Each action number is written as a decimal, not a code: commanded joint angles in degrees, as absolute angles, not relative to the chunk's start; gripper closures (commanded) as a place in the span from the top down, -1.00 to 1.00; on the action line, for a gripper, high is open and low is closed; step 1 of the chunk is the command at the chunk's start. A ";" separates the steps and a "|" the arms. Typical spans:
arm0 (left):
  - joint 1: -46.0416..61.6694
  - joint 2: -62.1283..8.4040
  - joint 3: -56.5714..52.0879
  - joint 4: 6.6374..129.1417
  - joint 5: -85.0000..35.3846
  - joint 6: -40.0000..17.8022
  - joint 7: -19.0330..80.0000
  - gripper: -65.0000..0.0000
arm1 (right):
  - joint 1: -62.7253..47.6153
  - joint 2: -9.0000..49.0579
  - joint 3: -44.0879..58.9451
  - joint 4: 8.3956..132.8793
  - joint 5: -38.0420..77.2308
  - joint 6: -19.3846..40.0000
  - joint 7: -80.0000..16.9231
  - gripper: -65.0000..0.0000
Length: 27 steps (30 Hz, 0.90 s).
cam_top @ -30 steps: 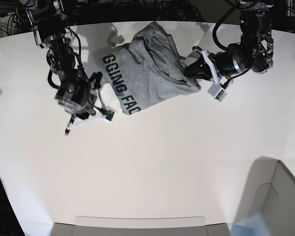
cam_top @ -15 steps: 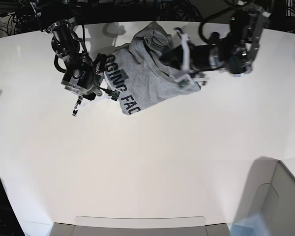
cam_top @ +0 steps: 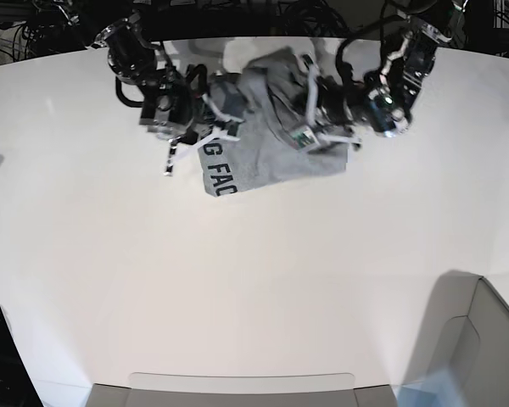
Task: Fold the T-shirt properly
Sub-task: 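Drag the folded shirt with the left gripper away from the right gripper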
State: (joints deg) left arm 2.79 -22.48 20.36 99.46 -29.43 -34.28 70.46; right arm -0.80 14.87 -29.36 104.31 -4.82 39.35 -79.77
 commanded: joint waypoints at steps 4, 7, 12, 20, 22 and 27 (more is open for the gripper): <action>-4.44 -17.54 8.66 93.76 -29.14 -34.42 69.85 -1.00 | -0.31 14.73 -33.10 107.38 -5.14 40.00 -80.00 -1.00; -6.90 -14.99 3.38 93.93 -29.41 -34.42 70.02 -1.00 | -2.24 14.99 -32.75 111.34 -5.41 40.00 -80.00 -1.00; -7.08 -13.58 0.48 101.49 -29.49 -34.42 70.55 -1.00 | -2.51 14.90 -25.80 114.59 -5.58 40.00 -79.96 -1.00; 1.80 -15.43 5.32 108.97 -29.58 -39.16 70.73 -1.00 | 2.95 11.12 -3.47 110.90 -5.58 40.00 -79.78 -1.00; 3.21 -17.19 10.24 108.97 -29.49 -40.00 70.64 -1.00 | 4.79 10.95 -3.47 106.77 -5.58 40.00 -79.78 -1.00; 4.26 -19.30 18.86 108.97 -29.23 -40.00 69.85 -1.00 | 8.40 7.60 -4.53 98.95 -5.58 40.00 -79.69 -1.00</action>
